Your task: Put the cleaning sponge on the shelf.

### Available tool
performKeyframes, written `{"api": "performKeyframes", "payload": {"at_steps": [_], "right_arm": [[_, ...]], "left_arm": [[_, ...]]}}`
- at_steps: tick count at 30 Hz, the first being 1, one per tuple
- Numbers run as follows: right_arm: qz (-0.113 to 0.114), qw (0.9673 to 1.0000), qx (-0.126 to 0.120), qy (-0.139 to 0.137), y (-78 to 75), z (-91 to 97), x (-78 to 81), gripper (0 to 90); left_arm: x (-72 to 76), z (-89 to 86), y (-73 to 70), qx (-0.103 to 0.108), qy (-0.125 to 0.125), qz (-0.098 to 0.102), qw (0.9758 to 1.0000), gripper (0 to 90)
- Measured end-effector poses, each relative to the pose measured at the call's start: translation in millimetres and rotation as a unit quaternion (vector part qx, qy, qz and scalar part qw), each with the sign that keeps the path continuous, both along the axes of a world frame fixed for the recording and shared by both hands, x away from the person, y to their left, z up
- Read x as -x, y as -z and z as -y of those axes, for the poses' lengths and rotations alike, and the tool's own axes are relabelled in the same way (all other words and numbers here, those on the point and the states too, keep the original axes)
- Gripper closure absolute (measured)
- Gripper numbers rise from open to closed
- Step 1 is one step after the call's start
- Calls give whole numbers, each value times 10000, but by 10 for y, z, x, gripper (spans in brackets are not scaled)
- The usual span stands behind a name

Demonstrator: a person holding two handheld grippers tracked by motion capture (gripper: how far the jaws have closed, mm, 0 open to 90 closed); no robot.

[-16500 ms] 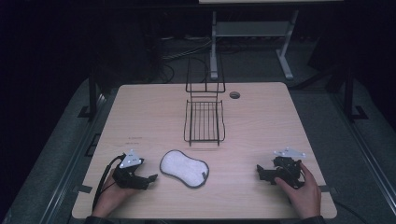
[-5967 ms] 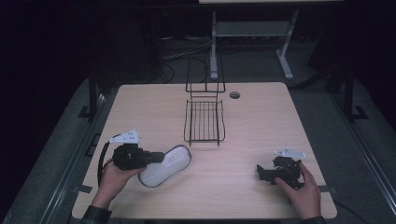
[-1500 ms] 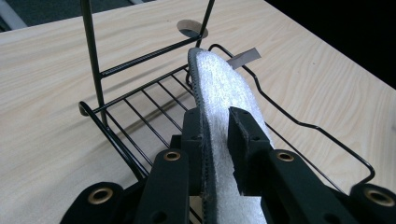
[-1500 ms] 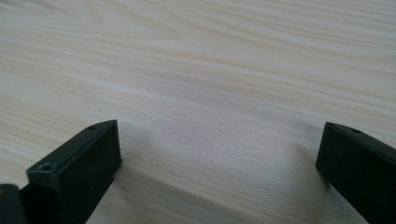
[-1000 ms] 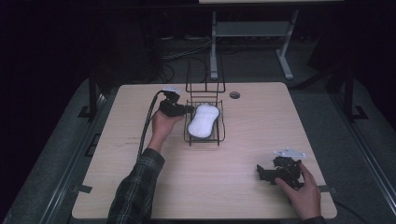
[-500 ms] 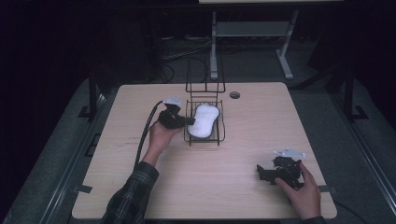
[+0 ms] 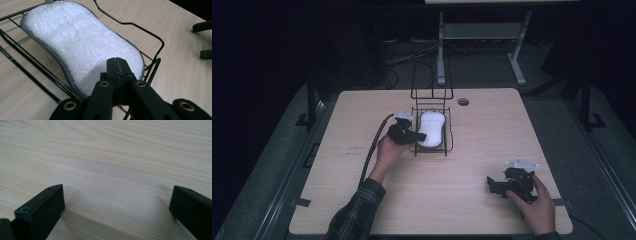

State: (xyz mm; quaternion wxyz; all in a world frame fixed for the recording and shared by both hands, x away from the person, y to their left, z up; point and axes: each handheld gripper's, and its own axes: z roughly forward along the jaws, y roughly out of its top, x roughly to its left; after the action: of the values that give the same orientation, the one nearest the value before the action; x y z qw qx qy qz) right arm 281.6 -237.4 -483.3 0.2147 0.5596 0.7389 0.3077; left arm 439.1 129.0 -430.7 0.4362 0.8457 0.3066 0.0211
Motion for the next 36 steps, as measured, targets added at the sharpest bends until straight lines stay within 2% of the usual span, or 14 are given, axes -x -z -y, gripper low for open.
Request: {"api": "performKeyframes", "payload": {"at_steps": [8,13,20,24,25,29,30,32,33,36], "right_arm": [[0,10000,0,-1,0,0,0,0],[1,10000,1,0,0,0,0,0],[1,10000,3,-2,0,1,0,0],[0,10000,4,-3,0,1,0,0],[0,10000,4,-3,0,1,0,0],[-1,10000,8,-7,0,2,0,0],[-1,10000,8,-7,0,2,0,0],[-1,10000,8,-6,0,2,0,0],[0,10000,8,-6,0,2,0,0],[0,10000,7,-6,0,2,0,0]], "left_arm": [[-3,71,-7,31,2,38,10000,896],[27,-4,-72,75,19,69,9999,896],[115,-141,-121,12,-8,139,9999,883],[163,-236,-149,-18,-100,174,9998,781],[170,-259,-161,-57,-112,193,9997,781],[240,-332,-204,-98,-186,246,9995,634],[261,-349,-214,-133,-200,258,9994,634],[301,-384,-226,-226,-221,285,9991,568],[341,-428,-238,-301,-269,327,9987,506],[390,-476,-248,-320,-322,402,9982,469]]}}
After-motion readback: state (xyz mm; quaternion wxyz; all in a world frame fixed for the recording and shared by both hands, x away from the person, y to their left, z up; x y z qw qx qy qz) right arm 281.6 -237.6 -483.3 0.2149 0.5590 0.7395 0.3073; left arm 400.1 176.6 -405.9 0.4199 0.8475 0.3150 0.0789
